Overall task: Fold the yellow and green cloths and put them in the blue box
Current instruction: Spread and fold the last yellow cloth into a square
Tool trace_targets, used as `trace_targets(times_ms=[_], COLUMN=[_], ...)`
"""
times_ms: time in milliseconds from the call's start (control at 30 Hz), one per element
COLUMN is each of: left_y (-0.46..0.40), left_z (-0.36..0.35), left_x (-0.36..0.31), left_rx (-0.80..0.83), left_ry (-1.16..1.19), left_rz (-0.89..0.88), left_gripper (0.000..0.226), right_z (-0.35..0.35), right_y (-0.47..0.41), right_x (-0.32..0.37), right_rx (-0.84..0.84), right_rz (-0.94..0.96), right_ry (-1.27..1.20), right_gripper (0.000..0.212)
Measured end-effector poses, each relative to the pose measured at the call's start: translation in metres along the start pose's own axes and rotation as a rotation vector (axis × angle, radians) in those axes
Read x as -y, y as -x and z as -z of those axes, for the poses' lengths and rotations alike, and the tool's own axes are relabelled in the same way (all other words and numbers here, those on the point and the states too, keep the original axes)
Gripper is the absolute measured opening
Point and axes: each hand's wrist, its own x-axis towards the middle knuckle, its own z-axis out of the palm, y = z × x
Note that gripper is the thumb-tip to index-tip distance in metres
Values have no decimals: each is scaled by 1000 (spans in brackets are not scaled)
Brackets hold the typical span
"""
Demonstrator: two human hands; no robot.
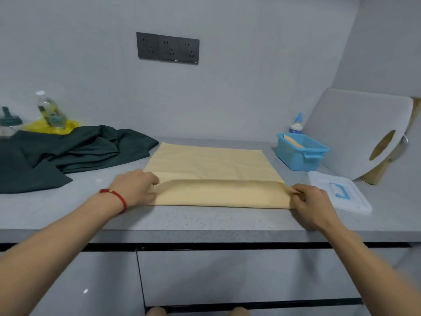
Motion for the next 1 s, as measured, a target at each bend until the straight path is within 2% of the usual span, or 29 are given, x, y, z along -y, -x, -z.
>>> trace_targets(times_ms=[67, 200, 300, 400, 467, 600, 700, 767, 1000], left_y=[-11, -44, -74, -114, -129, -146, -152, -157, -157], left_z=[-3, -14, -24, -33, -39, -55, -62, -65, -66], left_x=[20, 39, 42, 38, 33, 31, 37, 41, 43], left_rx=[-50, -134, -224, -272, -276, -300, -299, -311, -363], left_ry=[50, 606, 783, 799, 722, 634, 681, 694, 648], left_rz=[107, 278, 351, 424, 509, 626, 611, 601, 568], left_gripper=[6, 15, 23, 26, 30, 23, 10, 14, 23], right_z=[-8, -27, -39, -54, -64, -80, -80, -79, -79], right_y=[-16, -55, -80, -114, -127, -140, -145, -147, -148], right_x=[0, 2, 5, 6, 5, -3, -9, -13, -8], right_rx=[-22, -83, -172, -197, -182, -168, -165, -132, -155], right_rz=[-31, -78, -115, -176, -222, -309, -357, -354, -350], right_ry=[-11, 23, 60, 110, 146, 207, 134, 117, 52], right_gripper=[19, 18, 13, 16, 16, 21, 32, 40, 26])
